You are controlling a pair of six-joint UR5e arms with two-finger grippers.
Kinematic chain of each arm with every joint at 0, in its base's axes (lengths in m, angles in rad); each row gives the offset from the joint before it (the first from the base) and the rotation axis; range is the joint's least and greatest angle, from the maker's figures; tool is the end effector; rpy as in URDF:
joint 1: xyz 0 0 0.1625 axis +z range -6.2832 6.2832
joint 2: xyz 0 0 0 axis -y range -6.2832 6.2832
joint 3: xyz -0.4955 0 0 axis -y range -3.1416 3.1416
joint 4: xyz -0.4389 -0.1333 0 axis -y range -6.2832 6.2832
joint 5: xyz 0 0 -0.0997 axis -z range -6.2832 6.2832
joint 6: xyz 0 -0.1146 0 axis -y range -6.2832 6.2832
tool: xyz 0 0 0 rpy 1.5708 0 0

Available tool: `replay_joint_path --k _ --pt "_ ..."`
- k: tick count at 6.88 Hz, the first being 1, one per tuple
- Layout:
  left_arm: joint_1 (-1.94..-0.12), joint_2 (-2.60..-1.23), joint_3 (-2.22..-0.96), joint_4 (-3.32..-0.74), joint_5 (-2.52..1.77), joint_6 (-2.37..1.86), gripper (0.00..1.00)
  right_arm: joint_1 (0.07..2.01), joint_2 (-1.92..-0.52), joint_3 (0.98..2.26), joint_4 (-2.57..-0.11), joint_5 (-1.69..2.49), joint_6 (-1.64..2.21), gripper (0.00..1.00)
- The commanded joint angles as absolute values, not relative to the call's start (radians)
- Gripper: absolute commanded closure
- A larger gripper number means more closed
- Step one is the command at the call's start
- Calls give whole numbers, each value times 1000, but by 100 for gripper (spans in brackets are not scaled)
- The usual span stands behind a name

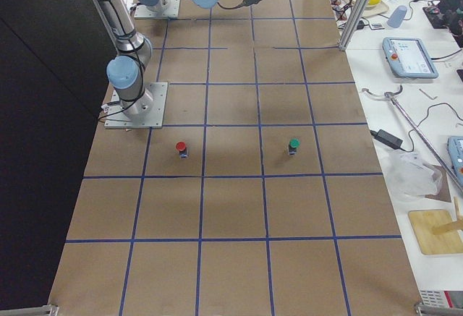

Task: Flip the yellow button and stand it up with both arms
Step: 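Bring the open right gripper to the yellow cap while the left gripper holds it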

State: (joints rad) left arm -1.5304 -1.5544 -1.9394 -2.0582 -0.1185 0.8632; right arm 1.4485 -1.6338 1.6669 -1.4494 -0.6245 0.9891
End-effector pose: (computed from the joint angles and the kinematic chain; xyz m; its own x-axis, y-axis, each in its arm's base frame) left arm -0.2275 -0.4901 0.4414 0.0757 0.0301 0.9967 -0.1300 0.9913 -0.0200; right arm 0.1641 -0.5196 0.5609 -0.2098 0.9267 -0.3119 0.5384 0.3757 0.7543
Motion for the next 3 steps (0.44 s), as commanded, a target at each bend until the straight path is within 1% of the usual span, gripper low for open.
replay_joint_path --k 1,3 --pt "-1532 -1557 -1940 -2059 -120 868 86 1454 -1634 1669 -1448 -588 991 1" --pt "-1532 -1557 -1942 -2057 -120 871 86 1454 -1634 1671 -1445 -583 994 1"
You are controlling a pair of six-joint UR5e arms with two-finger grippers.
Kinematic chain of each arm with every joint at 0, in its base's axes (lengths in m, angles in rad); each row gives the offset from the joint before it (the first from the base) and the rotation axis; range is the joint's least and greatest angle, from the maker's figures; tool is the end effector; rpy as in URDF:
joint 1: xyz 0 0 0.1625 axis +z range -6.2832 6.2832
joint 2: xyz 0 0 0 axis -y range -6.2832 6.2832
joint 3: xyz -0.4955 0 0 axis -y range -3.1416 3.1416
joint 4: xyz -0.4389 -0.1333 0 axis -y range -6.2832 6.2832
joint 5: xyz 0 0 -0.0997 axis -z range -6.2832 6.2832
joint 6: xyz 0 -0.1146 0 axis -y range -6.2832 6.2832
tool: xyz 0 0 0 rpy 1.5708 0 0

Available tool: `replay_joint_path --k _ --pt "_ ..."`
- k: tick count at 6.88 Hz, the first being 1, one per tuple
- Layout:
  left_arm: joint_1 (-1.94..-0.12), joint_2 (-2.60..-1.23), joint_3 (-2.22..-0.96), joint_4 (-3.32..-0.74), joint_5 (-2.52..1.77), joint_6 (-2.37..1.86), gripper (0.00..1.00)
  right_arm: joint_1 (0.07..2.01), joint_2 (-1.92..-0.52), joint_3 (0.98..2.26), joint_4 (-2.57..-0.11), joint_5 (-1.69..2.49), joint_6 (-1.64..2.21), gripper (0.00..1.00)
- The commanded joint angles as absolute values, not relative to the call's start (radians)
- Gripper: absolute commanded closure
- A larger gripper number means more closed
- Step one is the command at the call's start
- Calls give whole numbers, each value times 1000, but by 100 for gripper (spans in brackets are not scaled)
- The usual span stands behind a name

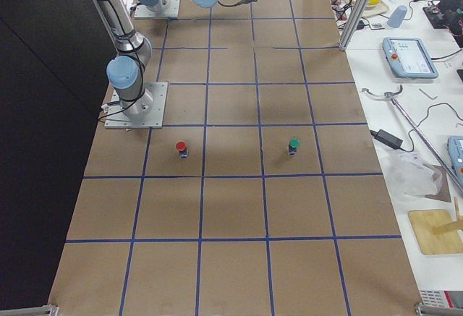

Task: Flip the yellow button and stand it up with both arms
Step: 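Bring the open right gripper to the yellow cap while the left gripper holds it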

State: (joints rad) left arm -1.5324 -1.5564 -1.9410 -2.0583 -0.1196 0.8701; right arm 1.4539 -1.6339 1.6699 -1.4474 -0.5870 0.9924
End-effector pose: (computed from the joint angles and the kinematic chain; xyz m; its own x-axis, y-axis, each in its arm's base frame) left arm -0.2284 -0.4899 0.4397 0.0757 0.0332 0.9966 -0.1294 0.9913 -0.0232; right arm 0.1693 -0.5190 0.5627 -0.1959 0.9282 -0.3165 0.5107 0.3721 0.7751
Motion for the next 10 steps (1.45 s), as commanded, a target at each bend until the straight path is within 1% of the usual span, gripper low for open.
replay_joint_path --k 1,4,5,6,7,8,9,10 --pt "-1532 -1555 -1944 -2057 -120 871 86 1456 -1632 1675 -1437 -583 994 2" --pt "-1532 -1559 -1945 -2042 -121 873 87 1473 -1621 1675 -1434 -572 996 4" --pt "-1532 -1560 -1944 -2040 -121 873 87 1473 -1618 1677 -1433 -572 996 7" --pt "-1532 -1562 -1945 -2040 -121 873 87 1473 -1621 1677 -1433 -572 996 21" --pt "-1532 -1560 -1944 -2039 -121 873 87 1473 -1621 1677 -1433 -572 996 42" --pt "-1532 -1559 -1944 -2039 -121 871 87 1473 -1620 1677 -1433 -572 994 65" --pt "-1532 -1559 -1944 -2039 -121 871 86 1473 -1618 1675 -1434 -572 993 80" --pt "-1532 -1559 -1944 -2039 -120 871 85 1473 -1618 1675 -1434 -572 991 84"
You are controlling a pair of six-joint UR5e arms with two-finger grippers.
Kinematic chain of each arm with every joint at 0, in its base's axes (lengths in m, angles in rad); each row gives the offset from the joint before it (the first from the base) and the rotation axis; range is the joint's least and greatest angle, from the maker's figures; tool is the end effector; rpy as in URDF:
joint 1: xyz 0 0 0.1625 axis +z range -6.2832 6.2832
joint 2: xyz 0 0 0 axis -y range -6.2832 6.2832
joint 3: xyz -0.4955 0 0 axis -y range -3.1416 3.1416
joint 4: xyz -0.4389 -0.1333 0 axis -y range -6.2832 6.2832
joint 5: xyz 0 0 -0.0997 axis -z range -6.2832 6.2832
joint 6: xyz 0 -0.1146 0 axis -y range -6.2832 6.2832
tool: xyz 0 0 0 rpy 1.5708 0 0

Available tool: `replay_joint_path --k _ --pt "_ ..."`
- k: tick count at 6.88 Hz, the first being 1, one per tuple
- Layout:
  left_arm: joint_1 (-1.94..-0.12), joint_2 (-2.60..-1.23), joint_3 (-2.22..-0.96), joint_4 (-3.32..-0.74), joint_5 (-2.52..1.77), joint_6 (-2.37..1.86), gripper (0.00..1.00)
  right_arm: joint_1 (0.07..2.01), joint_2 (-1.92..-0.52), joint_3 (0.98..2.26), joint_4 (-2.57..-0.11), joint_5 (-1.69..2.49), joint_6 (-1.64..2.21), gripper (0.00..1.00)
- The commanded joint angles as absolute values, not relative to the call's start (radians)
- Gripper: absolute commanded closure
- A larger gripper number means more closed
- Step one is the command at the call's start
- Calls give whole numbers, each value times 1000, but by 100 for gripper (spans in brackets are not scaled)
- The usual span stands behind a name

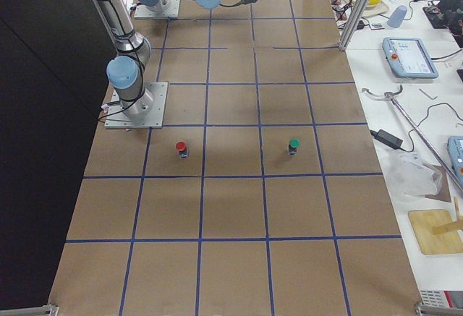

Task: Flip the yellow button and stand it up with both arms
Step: 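Close the right gripper on the yellow cap and open the left gripper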

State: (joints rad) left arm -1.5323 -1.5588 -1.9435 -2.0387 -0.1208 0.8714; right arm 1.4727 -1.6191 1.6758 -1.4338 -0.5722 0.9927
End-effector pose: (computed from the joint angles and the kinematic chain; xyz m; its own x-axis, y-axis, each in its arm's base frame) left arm -0.2283 -0.4914 0.4389 0.0757 0.0492 0.9959 -0.1304 0.9907 -0.0390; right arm 0.1796 -0.5202 0.5525 -0.2053 0.9349 -0.2896 0.4906 0.3543 0.7961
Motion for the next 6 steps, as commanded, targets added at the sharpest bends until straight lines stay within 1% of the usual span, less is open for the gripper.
replay_joint_path --k 1,2,5,6 --pt "-1532 -1559 -1942 -2039 -117 871 41 1473 -1618 1675 -1434 -572 991 86" --pt "-1532 -1562 -1942 -2040 -109 867 0 1471 -1618 1674 -1434 -572 992 87" --pt "-1522 -1559 -1936 -2040 -72 867 0 1433 -1614 1663 -1465 -624 976 87" --pt "-1511 -1555 -1925 -2036 93 853 0 1380 -1614 1663 -1504 -699 953 87"
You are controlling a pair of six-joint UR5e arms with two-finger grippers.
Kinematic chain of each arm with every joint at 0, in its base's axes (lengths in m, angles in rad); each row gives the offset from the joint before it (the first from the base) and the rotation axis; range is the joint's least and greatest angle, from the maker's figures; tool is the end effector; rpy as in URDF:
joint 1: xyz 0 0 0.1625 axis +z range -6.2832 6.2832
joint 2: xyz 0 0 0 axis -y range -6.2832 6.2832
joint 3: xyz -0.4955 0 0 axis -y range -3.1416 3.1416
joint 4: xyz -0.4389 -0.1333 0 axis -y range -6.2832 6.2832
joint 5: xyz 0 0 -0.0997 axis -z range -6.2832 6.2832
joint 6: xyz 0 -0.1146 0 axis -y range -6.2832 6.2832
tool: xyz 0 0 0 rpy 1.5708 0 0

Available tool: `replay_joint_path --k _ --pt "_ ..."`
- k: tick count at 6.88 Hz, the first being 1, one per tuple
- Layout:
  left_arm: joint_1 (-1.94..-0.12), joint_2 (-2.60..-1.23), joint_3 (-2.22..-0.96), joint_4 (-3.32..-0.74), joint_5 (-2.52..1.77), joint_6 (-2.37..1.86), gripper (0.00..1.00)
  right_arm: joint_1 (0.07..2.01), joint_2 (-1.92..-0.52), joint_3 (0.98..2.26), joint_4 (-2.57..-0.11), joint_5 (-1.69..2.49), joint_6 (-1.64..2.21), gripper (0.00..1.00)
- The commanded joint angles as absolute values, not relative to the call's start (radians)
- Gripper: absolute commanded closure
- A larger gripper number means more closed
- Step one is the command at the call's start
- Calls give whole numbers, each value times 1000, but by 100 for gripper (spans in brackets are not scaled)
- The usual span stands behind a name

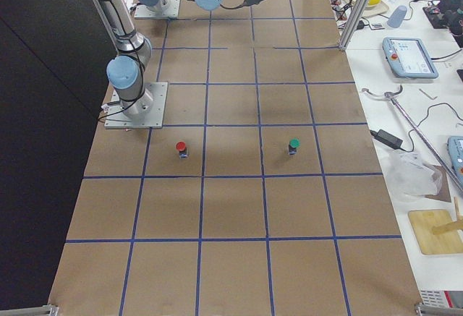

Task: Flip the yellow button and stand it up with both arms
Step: 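Carry the button with the right gripper toward the green button while the left arm withdraws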

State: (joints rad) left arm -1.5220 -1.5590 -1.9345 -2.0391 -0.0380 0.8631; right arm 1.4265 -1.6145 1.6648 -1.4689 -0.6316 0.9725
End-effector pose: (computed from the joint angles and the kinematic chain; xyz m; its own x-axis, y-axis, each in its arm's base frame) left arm -0.2242 -0.4889 0.4367 0.0226 0.0444 0.9988 -0.0775 0.9961 -0.0425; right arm 0.1508 -0.5322 0.5535 -0.2017 0.9243 -0.3240 0.5483 0.3807 0.7446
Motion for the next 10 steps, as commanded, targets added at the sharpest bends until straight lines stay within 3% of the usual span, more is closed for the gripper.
replay_joint_path --k 1,5,7,10 --pt "-1467 -1568 -1925 -2022 151 854 0 1340 -1614 1666 -1500 -730 833 87" --pt "-1419 -1634 -1850 -1647 704 540 0 1229 -1614 1736 -1480 -1215 -143 89" --pt "-1439 -1600 -1827 -1487 1018 332 0 1119 -1614 1817 -1592 -1295 -512 91" --pt "-1561 -1550 -1660 -1494 1531 177 0 895 -1612 1998 -1851 -1325 -1256 90"
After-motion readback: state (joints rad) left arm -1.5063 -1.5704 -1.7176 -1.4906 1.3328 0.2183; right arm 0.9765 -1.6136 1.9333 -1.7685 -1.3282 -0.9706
